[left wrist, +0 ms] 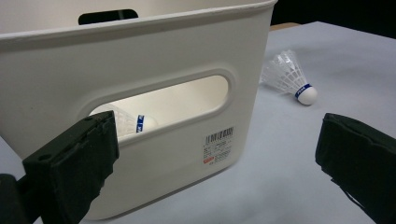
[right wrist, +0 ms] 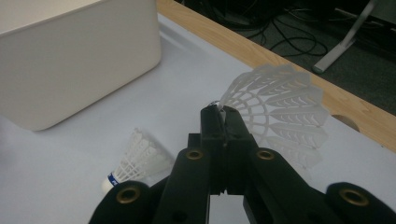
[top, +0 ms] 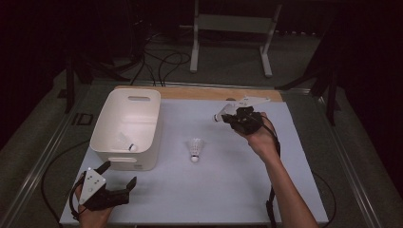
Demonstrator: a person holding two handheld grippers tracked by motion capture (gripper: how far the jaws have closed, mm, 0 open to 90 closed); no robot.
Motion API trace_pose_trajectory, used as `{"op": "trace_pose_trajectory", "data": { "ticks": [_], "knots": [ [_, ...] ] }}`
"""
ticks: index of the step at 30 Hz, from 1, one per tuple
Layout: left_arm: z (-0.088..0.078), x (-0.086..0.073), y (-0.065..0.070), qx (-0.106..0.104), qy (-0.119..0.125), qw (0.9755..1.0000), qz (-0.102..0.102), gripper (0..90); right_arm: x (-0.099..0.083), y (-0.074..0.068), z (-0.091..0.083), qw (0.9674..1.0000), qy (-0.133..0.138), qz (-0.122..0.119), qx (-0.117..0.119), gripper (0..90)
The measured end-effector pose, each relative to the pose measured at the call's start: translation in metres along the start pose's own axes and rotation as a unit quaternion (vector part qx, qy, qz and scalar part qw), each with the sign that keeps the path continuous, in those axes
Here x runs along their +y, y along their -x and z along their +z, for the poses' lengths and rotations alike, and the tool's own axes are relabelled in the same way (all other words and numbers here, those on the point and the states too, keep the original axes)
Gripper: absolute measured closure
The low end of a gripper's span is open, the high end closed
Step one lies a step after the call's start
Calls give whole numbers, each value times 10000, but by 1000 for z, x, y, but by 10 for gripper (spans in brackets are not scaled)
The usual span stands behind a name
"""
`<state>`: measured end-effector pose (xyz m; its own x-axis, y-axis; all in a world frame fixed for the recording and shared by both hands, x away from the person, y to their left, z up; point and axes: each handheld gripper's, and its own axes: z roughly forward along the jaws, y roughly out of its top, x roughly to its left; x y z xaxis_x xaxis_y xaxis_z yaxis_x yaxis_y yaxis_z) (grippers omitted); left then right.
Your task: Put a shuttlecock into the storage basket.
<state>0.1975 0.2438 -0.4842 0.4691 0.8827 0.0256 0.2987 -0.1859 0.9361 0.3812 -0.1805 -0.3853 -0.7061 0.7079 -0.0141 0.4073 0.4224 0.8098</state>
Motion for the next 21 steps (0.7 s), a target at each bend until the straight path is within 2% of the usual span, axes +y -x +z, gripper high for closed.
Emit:
{"op": "trace_pose_trajectory", "data": {
  "ticks": [21],
  "knots": [
    [0, 0, 0, 16, -1, 10000, -5, 0, 10, -9, 0, 9999, 80, -94, 88, 894]
  ]
}}
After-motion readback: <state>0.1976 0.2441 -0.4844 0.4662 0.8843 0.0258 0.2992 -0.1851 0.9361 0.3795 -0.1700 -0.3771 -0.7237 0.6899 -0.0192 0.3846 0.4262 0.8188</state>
